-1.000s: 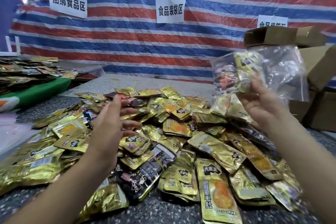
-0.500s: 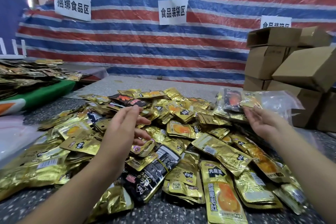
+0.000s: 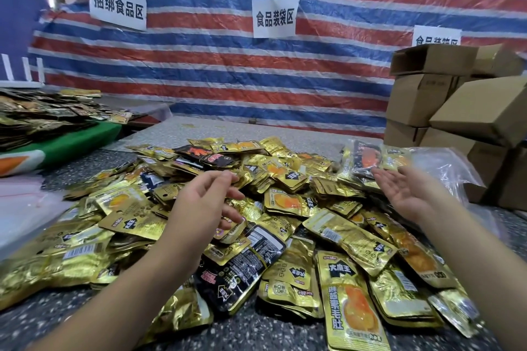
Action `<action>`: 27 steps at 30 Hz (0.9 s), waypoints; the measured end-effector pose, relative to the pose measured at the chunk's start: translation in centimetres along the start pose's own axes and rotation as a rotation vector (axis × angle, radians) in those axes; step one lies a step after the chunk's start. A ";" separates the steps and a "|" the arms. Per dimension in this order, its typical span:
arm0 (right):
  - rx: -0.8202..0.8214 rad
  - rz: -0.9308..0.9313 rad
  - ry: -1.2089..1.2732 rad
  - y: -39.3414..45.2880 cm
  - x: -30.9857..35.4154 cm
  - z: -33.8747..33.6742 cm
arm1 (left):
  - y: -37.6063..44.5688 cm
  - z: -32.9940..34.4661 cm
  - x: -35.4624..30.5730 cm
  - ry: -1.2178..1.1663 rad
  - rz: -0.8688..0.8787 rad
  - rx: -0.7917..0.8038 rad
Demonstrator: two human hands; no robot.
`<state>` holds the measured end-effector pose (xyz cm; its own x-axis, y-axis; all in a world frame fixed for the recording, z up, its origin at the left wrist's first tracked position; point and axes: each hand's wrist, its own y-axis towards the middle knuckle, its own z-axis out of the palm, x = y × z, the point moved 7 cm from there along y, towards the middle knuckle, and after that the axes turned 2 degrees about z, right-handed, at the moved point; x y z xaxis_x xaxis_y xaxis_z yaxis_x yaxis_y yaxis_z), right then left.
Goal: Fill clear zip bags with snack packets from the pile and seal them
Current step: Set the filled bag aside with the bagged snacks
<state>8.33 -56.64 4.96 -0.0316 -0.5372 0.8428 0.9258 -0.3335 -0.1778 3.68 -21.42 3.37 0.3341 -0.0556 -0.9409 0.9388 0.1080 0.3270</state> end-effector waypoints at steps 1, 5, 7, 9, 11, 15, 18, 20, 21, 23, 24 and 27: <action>0.007 -0.009 -0.037 -0.5 0.0 0.4 | 0.0 0.0 0.0 0.007 0.004 -0.004; 0.009 -0.100 -0.188 -2.8 0.7 1.6 | 0.3 -0.3 0.3 0.066 0.039 -0.022; 0.032 -0.139 -0.268 -4.2 0.4 2.5 | 0.3 -0.2 0.2 0.074 0.051 -0.017; 0.061 -0.166 -0.376 -5.6 -0.7 3.4 | 0.2 -0.1 0.1 0.070 0.050 -0.012; 0.105 -0.203 -0.476 -6.8 -2.3 4.2 | -0.1 0.0 0.0 0.060 0.038 -0.004; 0.191 -0.228 -0.559 -8.1 -6.2 4.2 | -0.4 0.5 -0.1 0.060 0.035 0.024; 0.239 -0.354 -0.742 -9.0 -7.7 4.7 | -0.4 0.5 -0.1 0.106 0.079 0.018; 0.246 -0.482 -0.866 -9.8 -7.8 5.1 | -0.2 0.5 0.1 0.153 0.095 0.015; 0.257 -0.536 -0.918 -10.1 -7.7 5.3 | -0.1 0.4 0.3 0.159 0.098 0.020; 0.266 -0.612 -0.999 -10.9 -7.7 5.6 | -0.2 0.4 0.4 0.185 0.114 0.027; 0.262 -0.642 -1.020 -11.2 -7.6 5.8 | -0.2 0.5 0.2 0.216 0.133 0.028; 0.265 -0.664 -0.992 -11.7 -7.6 6.0 | -0.5 0.5 -0.3 0.290 0.164 0.030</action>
<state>0.01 -44.01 3.69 -0.3334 0.5397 0.7730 0.8910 -0.0875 0.4454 3.14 -21.96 3.55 0.4477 0.2454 -0.8598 0.8778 0.0626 0.4749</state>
